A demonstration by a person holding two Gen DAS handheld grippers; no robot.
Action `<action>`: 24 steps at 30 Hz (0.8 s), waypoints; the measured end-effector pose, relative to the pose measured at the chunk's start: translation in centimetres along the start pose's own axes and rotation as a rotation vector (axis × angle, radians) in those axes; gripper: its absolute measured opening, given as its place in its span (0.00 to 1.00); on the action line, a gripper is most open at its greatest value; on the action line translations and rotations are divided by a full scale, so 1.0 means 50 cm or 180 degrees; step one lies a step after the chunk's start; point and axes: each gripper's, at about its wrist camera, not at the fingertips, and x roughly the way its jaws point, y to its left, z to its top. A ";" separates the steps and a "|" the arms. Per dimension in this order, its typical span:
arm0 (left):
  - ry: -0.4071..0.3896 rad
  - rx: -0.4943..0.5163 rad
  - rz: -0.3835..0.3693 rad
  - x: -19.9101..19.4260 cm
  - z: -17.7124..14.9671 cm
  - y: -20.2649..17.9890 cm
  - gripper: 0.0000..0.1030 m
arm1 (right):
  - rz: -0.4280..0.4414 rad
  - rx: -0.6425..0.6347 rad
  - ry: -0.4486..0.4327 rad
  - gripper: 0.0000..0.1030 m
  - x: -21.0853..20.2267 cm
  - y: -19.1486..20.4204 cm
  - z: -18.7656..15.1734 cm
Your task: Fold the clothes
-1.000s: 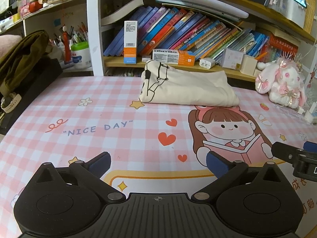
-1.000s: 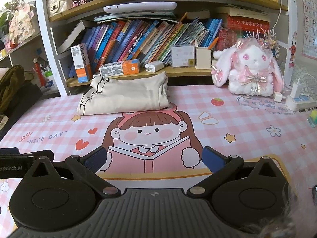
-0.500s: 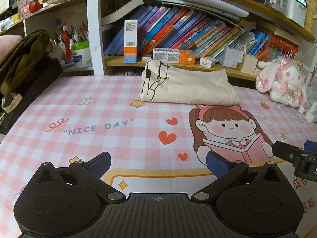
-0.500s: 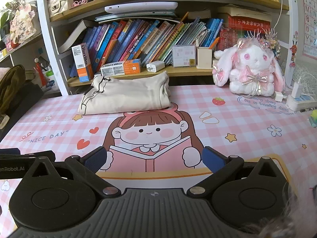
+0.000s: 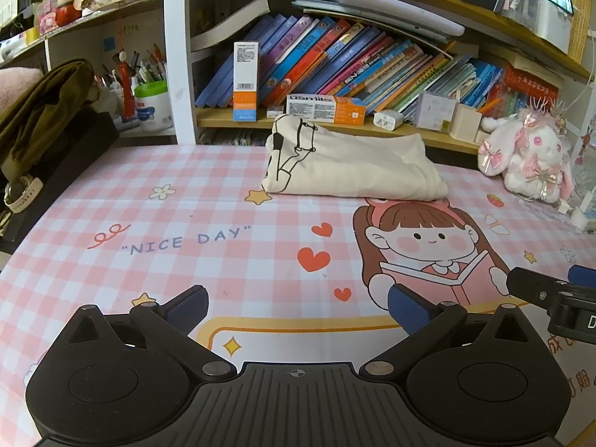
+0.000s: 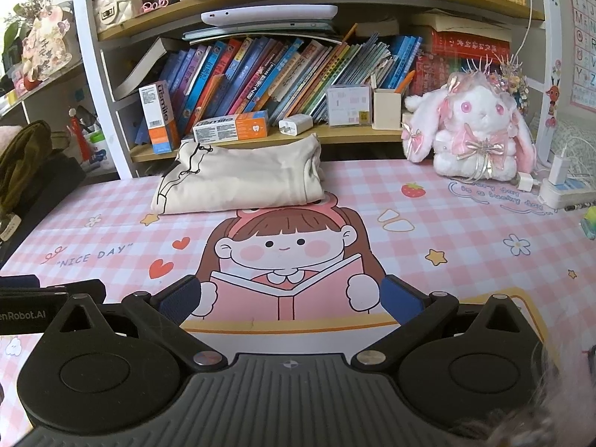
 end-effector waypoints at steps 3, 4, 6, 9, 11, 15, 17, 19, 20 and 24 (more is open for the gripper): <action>-0.0005 0.0002 0.0002 -0.001 0.000 0.000 1.00 | -0.0001 -0.0002 0.0001 1.00 -0.001 0.001 0.000; -0.0007 0.0003 0.0001 -0.001 0.000 0.000 1.00 | -0.0002 -0.0001 0.0003 1.00 0.000 0.000 0.000; -0.0010 0.0008 -0.0001 -0.001 0.000 -0.001 1.00 | -0.0006 0.0005 0.0008 1.00 -0.001 0.001 -0.001; -0.0010 0.0011 0.0001 -0.002 0.000 -0.001 1.00 | -0.0007 0.0007 0.0010 1.00 -0.001 0.000 0.000; -0.0010 0.0013 0.0002 -0.002 -0.001 -0.001 1.00 | -0.0007 0.0008 0.0011 1.00 -0.001 0.000 -0.001; -0.0017 0.0019 0.0005 -0.002 -0.001 -0.002 1.00 | -0.0006 0.0010 0.0016 1.00 -0.001 -0.001 -0.001; -0.0019 0.0020 0.0004 -0.002 -0.001 -0.003 1.00 | -0.0007 0.0010 0.0019 1.00 0.000 -0.002 -0.001; -0.0018 0.0021 0.0004 -0.002 -0.001 -0.003 1.00 | -0.0005 0.0010 0.0022 1.00 0.000 -0.002 -0.001; -0.0018 0.0020 0.0004 -0.001 -0.001 -0.004 1.00 | -0.0004 0.0010 0.0024 1.00 0.001 -0.003 -0.001; -0.0012 0.0017 0.0006 -0.001 -0.001 -0.005 1.00 | -0.0003 0.0010 0.0027 1.00 0.002 -0.005 -0.001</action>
